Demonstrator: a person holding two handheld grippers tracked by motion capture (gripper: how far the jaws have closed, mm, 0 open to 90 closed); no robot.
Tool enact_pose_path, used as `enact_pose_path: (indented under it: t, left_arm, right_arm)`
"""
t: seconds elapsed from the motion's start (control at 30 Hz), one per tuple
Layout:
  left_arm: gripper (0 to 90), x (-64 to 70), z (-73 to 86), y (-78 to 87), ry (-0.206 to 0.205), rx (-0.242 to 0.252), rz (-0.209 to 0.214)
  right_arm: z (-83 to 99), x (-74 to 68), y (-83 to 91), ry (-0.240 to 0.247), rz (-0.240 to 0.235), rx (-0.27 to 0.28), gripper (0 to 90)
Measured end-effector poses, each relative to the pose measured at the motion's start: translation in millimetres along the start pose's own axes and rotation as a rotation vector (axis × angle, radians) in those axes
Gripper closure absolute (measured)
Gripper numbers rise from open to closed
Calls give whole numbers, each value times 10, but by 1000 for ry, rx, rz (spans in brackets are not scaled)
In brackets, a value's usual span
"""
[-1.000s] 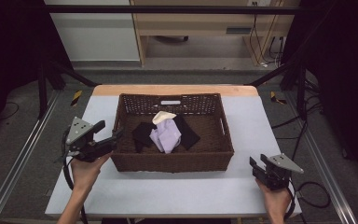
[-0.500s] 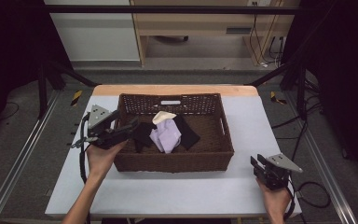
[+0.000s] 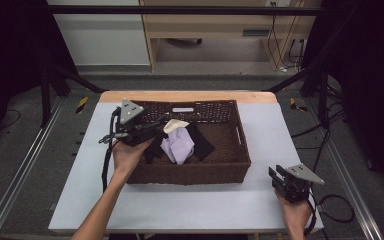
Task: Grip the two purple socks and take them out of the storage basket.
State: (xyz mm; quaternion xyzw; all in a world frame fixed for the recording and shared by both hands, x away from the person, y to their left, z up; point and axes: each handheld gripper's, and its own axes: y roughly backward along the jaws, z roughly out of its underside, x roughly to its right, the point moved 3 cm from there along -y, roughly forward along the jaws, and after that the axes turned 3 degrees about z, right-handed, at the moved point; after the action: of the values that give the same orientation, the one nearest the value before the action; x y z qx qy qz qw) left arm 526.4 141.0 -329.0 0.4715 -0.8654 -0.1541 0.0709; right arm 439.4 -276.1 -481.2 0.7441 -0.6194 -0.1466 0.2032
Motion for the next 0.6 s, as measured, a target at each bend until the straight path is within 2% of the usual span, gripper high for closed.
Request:
enact_pose_path:
  t: [0.23,0.37,0.6]
  left_arm:
    - [439,48,36,-263,-36,-46,-17]
    - [441,48,56,-346,-37,-60,-27]
    - [454,51,184,-597,-55,-146,-20]
  right_arm:
    - [-3,8,-12,3,3,0,648]
    - [-2,8,-14,1,7,-3,622]
    - [0,11,-26,1,13,-11,582]
